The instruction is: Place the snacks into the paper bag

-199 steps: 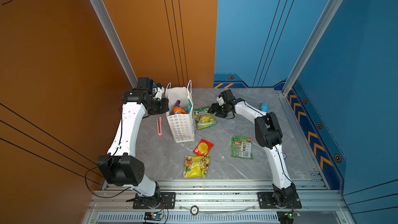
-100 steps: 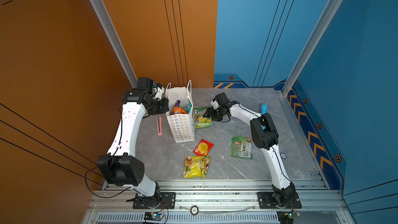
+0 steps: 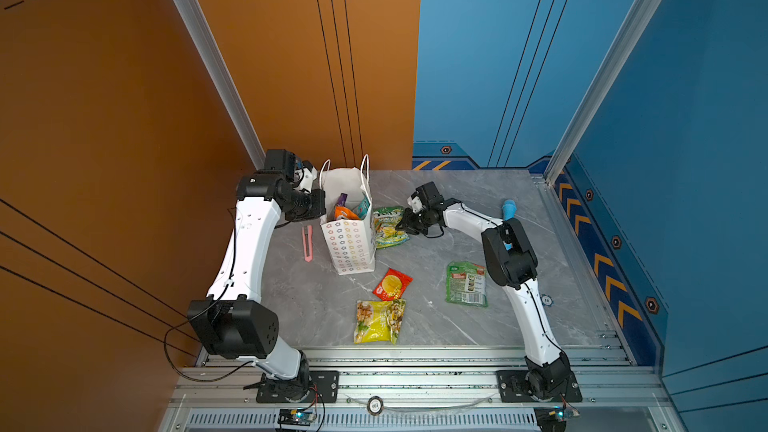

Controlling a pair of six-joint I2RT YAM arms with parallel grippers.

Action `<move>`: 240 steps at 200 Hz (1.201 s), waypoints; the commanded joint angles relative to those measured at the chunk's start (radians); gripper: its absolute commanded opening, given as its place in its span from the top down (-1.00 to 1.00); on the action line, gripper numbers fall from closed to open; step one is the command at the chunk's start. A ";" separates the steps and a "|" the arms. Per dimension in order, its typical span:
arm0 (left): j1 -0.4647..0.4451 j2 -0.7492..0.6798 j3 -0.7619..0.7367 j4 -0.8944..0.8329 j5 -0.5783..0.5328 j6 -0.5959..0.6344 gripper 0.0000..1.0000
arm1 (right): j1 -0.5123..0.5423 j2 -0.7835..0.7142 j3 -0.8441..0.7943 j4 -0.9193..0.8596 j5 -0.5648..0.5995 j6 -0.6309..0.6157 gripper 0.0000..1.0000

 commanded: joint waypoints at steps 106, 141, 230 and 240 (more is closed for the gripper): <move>-0.001 -0.020 0.010 0.011 0.031 0.006 1.00 | -0.025 -0.285 -0.101 0.026 0.095 -0.001 1.00; -0.002 -0.021 0.009 0.011 0.032 0.006 1.00 | -0.025 -0.388 -0.102 0.018 0.136 -0.013 1.00; -0.004 -0.029 0.007 0.011 0.031 0.004 1.00 | -0.009 -0.547 0.047 -0.015 0.256 -0.044 1.00; -0.004 -0.028 0.007 0.012 0.032 0.004 1.00 | -0.004 -0.552 0.074 -0.020 0.272 -0.051 1.00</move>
